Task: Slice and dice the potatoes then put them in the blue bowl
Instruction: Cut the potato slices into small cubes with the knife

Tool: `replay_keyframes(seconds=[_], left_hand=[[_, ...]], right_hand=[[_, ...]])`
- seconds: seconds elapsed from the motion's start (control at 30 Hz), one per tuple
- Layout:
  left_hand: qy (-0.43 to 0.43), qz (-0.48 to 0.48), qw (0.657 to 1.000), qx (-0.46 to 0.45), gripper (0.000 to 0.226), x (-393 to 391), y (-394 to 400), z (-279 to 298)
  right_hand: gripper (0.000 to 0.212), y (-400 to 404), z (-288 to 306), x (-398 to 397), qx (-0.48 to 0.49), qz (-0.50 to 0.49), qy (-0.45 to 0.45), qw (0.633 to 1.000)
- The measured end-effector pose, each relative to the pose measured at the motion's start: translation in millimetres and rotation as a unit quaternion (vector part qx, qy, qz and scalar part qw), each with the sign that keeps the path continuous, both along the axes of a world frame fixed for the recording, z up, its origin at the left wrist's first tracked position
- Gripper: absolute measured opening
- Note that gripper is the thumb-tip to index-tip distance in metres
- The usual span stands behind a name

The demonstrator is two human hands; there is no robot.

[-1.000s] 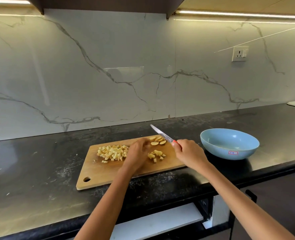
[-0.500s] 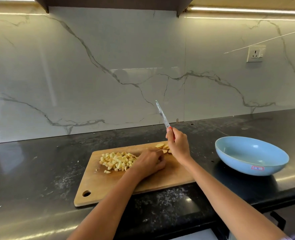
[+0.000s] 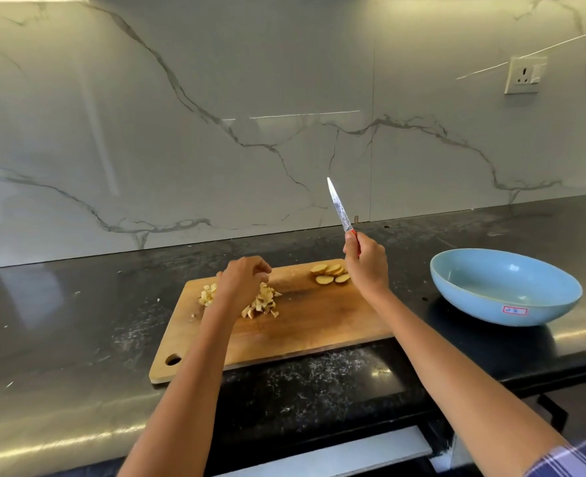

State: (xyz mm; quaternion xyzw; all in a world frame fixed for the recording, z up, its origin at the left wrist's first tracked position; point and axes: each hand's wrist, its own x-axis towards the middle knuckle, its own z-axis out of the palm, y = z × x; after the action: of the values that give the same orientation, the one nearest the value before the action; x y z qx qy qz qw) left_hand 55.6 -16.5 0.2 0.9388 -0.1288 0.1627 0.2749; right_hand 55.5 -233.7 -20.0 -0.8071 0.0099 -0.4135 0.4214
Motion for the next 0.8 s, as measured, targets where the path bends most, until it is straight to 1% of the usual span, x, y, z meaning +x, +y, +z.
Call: replay_keyframes(seconds=[0.1, 0.17, 0.23, 0.27, 0.33, 0.4, 0.47, 0.53, 0.6, 0.67, 0.73, 0.8], left_hand=[[0.002, -0.08, 0.996, -0.038, 0.009, -8, 9, 5], [0.049, -0.135, 0.989, -0.037, 0.012, -17, 12, 8], [0.111, -0.156, 0.982, -0.01, 0.019, -23, 14, 9], [0.12, -0.156, 0.98, 0.002, 0.019, -23, 14, 8], [0.098, -0.148, 0.984, -0.004, 0.019, -22, 15, 7], [0.063, -0.133, 0.989, -0.013, 0.026, -21, 14, 7], [0.052, -0.131, 0.99, -0.024, 0.032, -21, 10, 8], [0.024, -0.127, 0.991, -0.033, 0.026, -19, 5, 7], [-0.028, -0.101, 0.993, -0.046, 0.015, -15, -3, 4], [-0.073, -0.076, 0.992, -0.075, 0.012, -8, -13, 1], [-0.085, -0.069, 0.989, -0.101, 0.016, 0, -26, -2], [-0.055, -0.084, 0.99, -0.098, 0.027, 6, -42, -6]], right_hand=[[0.036, 0, 1, -4, 0.006, 0.003, 0.0, 1.0], [0.037, 0, 2, -7, 0.009, 0.002, 0.002, 1.0], [0.036, 0, 2, -9, 0.012, 0.004, 0.002, 1.0], [0.035, 0, 2, -9, 0.012, 0.006, 0.003, 1.0], [0.035, 0, 2, -10, 0.013, 0.007, 0.006, 1.0], [0.036, 0, 2, -10, 0.015, 0.006, 0.008, 1.0], [0.036, -1, 1, -9, 0.015, 0.002, 0.013, 1.0], [0.037, -1, 1, -7, 0.017, 0.0, 0.016, 1.0], [0.036, -1, 1, -7, 0.017, 0.0, 0.019, 1.0], [0.035, 0, 1, -6, 0.012, 0.0, 0.02, 1.0], [0.034, 1, 0, -5, 0.007, 0.002, 0.023, 1.0], [0.035, 1, 0, -4, 0.009, 0.005, 0.019, 1.0]])
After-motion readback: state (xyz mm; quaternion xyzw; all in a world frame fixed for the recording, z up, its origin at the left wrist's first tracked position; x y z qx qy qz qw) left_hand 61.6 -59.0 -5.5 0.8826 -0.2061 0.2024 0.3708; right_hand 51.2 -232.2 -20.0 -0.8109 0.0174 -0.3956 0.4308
